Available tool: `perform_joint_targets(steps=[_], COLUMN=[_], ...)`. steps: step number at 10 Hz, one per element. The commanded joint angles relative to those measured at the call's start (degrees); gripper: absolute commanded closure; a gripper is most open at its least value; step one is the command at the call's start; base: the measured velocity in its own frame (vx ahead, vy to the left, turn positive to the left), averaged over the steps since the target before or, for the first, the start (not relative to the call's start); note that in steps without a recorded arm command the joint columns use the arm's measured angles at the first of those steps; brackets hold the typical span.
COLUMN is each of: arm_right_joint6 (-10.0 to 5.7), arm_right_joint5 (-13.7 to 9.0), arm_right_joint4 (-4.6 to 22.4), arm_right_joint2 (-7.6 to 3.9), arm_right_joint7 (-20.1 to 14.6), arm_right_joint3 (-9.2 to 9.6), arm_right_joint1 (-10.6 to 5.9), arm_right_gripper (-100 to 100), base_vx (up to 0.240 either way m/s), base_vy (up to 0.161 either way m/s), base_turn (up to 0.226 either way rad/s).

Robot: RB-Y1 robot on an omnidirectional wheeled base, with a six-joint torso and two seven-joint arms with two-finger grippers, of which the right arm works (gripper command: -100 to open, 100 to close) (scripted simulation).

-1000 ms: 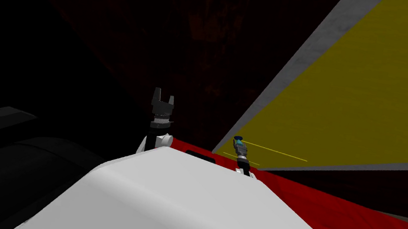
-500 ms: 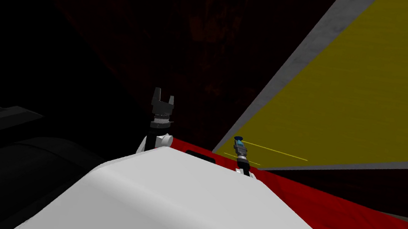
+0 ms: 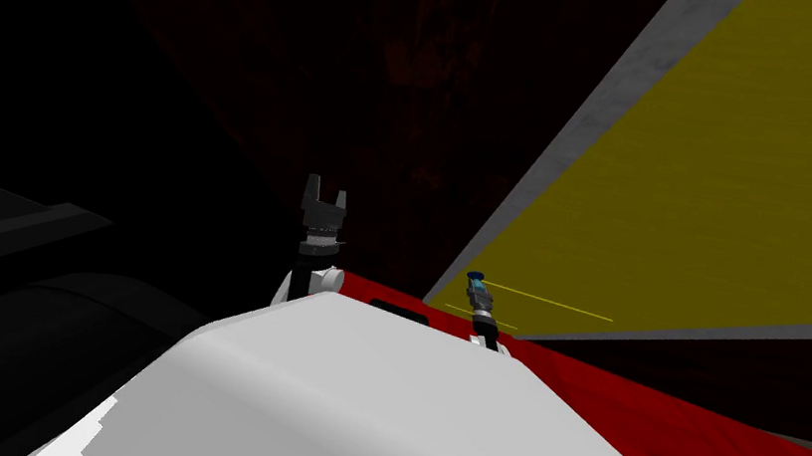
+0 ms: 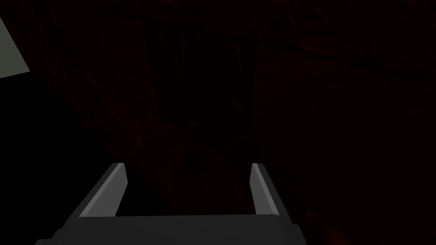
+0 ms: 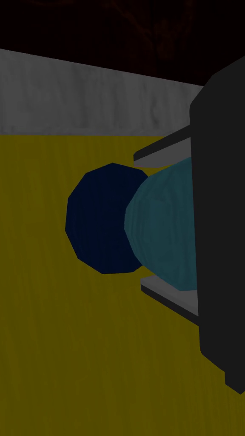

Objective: Pull the door open

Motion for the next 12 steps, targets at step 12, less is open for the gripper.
perform_joint_targets(steps=[12], arm_right_joint6=[0.0], arm_right_joint5=[-4.12], arm_right_joint4=[0.62], arm_right_joint2=[-0.03], arm_right_joint7=[-17.38], arm_right_joint3=[0.96], arm_right_joint1=[-0.39], arm_right_gripper=[100], base_vx=[-0.05], base_vy=[-0.01], base_turn=[0.055])
